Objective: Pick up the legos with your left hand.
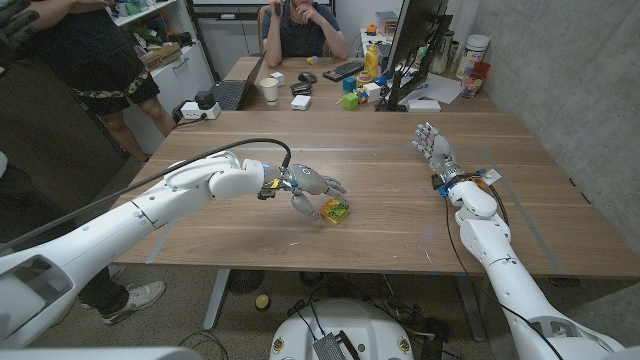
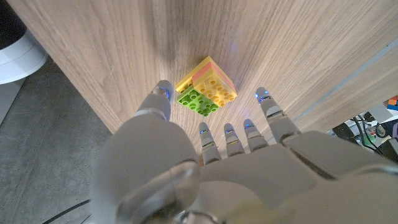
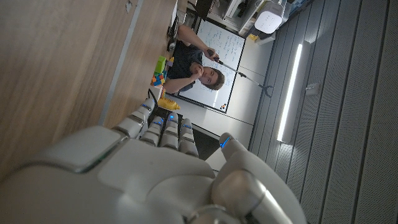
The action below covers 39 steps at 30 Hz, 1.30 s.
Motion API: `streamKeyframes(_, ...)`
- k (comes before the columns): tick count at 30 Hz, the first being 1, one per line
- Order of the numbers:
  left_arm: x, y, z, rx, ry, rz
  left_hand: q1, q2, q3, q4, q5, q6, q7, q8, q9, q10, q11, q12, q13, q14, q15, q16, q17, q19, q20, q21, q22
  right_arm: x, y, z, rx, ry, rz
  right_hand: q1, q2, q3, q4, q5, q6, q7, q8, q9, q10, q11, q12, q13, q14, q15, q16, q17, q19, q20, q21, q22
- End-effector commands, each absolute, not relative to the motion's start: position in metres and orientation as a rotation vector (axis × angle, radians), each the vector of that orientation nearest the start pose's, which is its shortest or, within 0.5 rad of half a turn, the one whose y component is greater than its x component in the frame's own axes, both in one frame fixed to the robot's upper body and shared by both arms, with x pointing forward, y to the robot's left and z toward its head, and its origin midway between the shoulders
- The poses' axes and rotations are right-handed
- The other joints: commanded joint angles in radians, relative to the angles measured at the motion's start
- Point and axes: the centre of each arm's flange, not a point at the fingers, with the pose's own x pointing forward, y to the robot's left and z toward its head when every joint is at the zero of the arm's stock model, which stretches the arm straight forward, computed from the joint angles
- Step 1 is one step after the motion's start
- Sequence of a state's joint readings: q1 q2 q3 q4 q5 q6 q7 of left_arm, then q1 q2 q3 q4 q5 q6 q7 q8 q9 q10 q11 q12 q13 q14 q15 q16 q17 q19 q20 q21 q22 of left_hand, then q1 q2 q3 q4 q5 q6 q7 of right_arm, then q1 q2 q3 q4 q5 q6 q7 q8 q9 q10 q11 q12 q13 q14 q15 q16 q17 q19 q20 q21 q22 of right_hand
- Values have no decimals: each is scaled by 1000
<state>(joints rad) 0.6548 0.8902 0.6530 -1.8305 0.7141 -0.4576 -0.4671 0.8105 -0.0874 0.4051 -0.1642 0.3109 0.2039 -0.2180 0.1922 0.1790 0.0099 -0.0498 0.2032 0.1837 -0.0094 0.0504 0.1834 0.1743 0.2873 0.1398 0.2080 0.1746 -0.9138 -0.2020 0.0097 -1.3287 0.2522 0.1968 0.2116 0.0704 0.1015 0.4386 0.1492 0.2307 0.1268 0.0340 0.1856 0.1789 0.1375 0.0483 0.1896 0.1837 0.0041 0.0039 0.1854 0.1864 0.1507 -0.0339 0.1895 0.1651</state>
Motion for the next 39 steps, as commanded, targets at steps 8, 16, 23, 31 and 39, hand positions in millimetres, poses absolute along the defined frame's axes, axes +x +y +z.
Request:
streamKeyframes(8,561,153,-26,1979,-894,-634,15,6,-15,12,-7,-14,-1,-8,3,-43,7,-13,3,-2,11,0,4,8,3,-2,4,648,-296,-21,-36,-654,168,-8,21,-2,-1,6,15,1,7,4,8,-1,7,5,3,12,8,1,7,-1,3,5)
streamKeyframes(16,567,148,-36,1910,-939,-642,9,11,-31,24,-11,-44,0,-17,2,-56,9,-13,4,1,12,1,5,20,-2,0,5,649,-297,-16,-51,-664,185,-8,18,-2,-3,6,20,2,8,4,12,0,8,5,5,12,8,1,5,-1,2,5)
streamKeyframes(23,571,138,-49,1876,-950,-688,21,46,-38,34,-15,-60,-1,-12,3,-34,13,2,3,37,7,13,5,76,-21,17,6,652,-298,-15,-56,-666,192,-8,16,-4,-4,7,22,3,9,4,16,1,9,5,5,13,7,1,4,-2,2,5)
streamKeyframes(31,575,131,-56,1883,-890,-767,87,106,-57,22,-43,42,13,14,4,110,15,41,2,187,-28,37,4,207,-71,45,6,651,-299,-13,-55,-675,183,-9,14,-5,-4,7,23,2,8,4,16,4,8,5,6,12,8,1,3,-1,2,5)
streamKeyframes(39,576,129,-55,1889,-871,-778,201,153,-63,4,-75,297,110,54,9,369,-18,78,4,484,-160,76,9,467,-164,120,11,651,-300,-12,-53,-676,175,-9,14,-6,-4,8,23,3,8,4,20,4,10,5,14,12,10,1,4,0,2,5)
